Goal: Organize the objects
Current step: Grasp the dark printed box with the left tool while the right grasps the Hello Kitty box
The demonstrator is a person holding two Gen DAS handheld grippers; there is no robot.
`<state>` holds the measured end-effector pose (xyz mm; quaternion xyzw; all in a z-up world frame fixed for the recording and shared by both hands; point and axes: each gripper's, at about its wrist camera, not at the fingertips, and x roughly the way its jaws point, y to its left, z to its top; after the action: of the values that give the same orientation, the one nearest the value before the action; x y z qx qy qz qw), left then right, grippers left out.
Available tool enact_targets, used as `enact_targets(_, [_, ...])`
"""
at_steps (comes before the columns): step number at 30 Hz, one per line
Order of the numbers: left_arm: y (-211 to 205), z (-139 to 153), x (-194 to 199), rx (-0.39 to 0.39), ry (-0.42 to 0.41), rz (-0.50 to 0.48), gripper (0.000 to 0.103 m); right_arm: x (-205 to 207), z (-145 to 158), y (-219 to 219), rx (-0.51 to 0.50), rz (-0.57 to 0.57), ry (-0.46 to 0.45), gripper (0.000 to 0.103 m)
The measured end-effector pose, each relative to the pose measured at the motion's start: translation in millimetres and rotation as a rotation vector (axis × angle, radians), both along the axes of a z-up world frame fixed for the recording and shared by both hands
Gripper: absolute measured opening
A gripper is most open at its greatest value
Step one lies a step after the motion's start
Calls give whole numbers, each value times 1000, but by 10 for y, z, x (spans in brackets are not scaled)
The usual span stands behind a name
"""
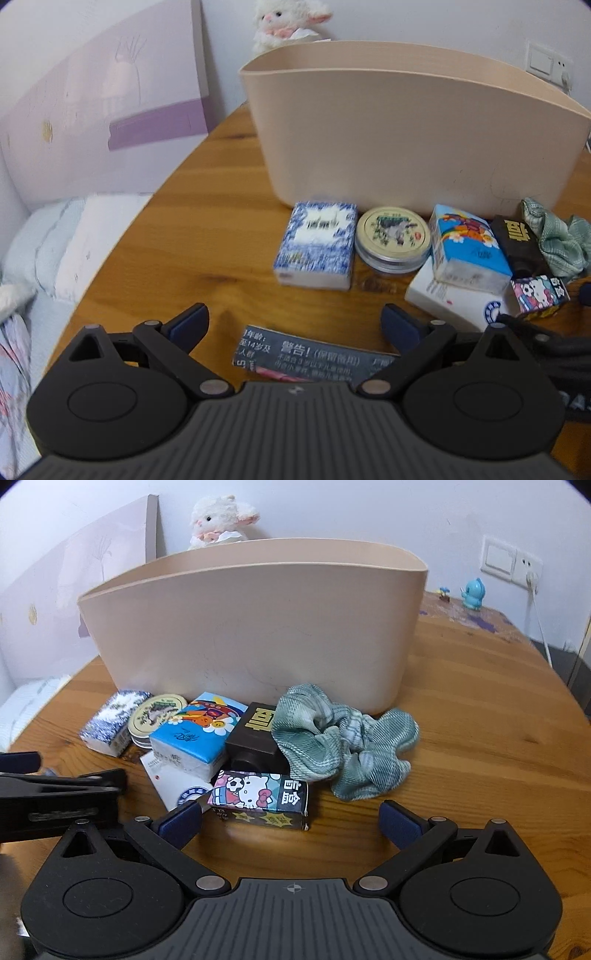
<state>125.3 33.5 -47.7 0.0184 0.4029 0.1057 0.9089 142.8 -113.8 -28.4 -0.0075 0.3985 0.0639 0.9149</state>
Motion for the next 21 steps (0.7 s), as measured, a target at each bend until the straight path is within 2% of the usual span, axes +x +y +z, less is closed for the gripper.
enact_targets(4, [171,-4,-114,-117,24,9,100,-40,-15,8,-14,12,-21,100])
enact_targets(7, [218,20,-198,-132,31,21,100,-48,14,-58,7,-1,-29,93])
enact_targets(9, [223,39,-248,-150,22,5,99,-39,24,-78,13,-5,-27,92])
enact_targets(11, [210,86,-288,-134,-16,-3,99,-29,30,-82,13,-5,-24,92])
enact_targets(16, [133,284,-300,-33,-68,14,99,-77,37,-70,7,1,-22,93])
enact_targets(19, [93,348,-315,-7,-51,57,99,-79,37,-98,22,2,-18,93])
enact_targets(21, [120,317,-333,-30,-4,90,99,-88,40,-106,25,6,-17,93])
